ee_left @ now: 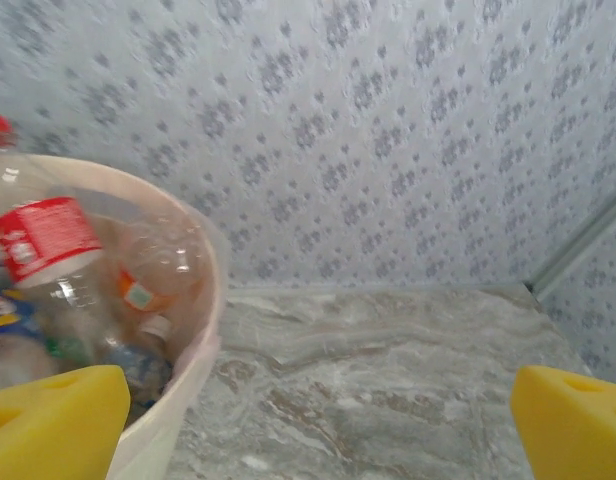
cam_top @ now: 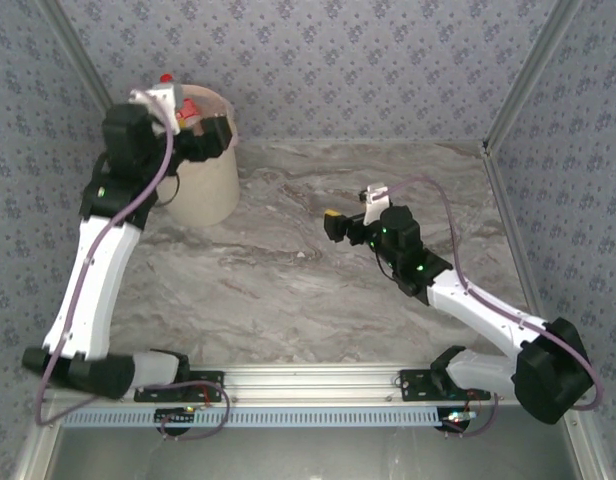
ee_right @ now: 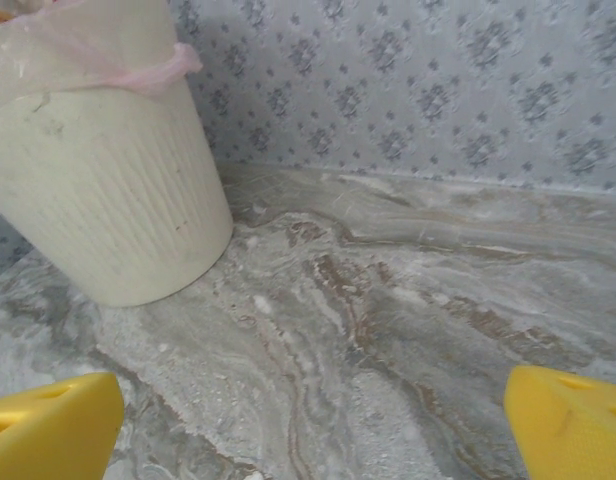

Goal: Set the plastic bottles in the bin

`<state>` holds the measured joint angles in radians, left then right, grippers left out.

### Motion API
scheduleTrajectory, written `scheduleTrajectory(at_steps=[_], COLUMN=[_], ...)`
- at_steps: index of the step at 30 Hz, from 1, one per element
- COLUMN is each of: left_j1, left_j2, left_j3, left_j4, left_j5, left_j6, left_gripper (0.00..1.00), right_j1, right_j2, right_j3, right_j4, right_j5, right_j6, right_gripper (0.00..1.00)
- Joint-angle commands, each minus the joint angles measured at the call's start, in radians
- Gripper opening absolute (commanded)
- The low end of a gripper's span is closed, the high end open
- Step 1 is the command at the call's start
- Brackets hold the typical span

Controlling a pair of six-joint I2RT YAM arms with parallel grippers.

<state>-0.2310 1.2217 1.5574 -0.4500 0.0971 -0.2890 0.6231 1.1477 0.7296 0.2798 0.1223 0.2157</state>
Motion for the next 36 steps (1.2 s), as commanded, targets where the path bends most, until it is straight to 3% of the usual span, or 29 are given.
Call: scheduleTrajectory(at_steps=[1,8,13,18,22,26,31,36], left_j1=[0.002,0.014,0.084,0.169,0.211,0.249,0.249,0.249], left_j2=[-0.137,-0.43,-0.544,-0.537,-0.454,-0.304,-0.103,0.039], left_j3=[-0.201,-0.605,-0.825,-1.028,-1.146,-1.169,-1.159,-1.169], left_j4=[0.179,0.222,0.248,0.401,0.589,0.691,0.853,1.025], left_j5=[-0.198,-0.652,-0.812,-0.78,-0.679,-0.524,-0.419,-0.322], left_j6=[-0.045,-0.097,-0.139,-0.148,-0.074,0.011,0.129,0.214], left_gripper=[0.98,0.98,0.98,0.98,0.98,0.98,0.98,0.98], right_j1=[-0.023,-0.147,-0.291,-0.408,-0.484,-0.554,-0.597,-0.602], right_j2=[-0.059,-0.183,-0.239,-0.23,-0.197,-0.123,0.004,0.114], right_j3=[-0.033,-0.144,-0.224,-0.279,-0.316,-0.35,-0.363,-0.36], right_j4=[0.014,0.013,0.015,0.009,0.018,0.067,0.153,0.246], right_j5=[0.125,0.317,0.356,0.386,0.369,0.269,0.123,0.079], right_j6=[-0.045,-0.101,-0.102,-0.11,-0.108,-0.108,-0.124,-0.142], right_gripper=[1.0,1.0,1.0,1.0,1.0,1.0,1.0,1.0])
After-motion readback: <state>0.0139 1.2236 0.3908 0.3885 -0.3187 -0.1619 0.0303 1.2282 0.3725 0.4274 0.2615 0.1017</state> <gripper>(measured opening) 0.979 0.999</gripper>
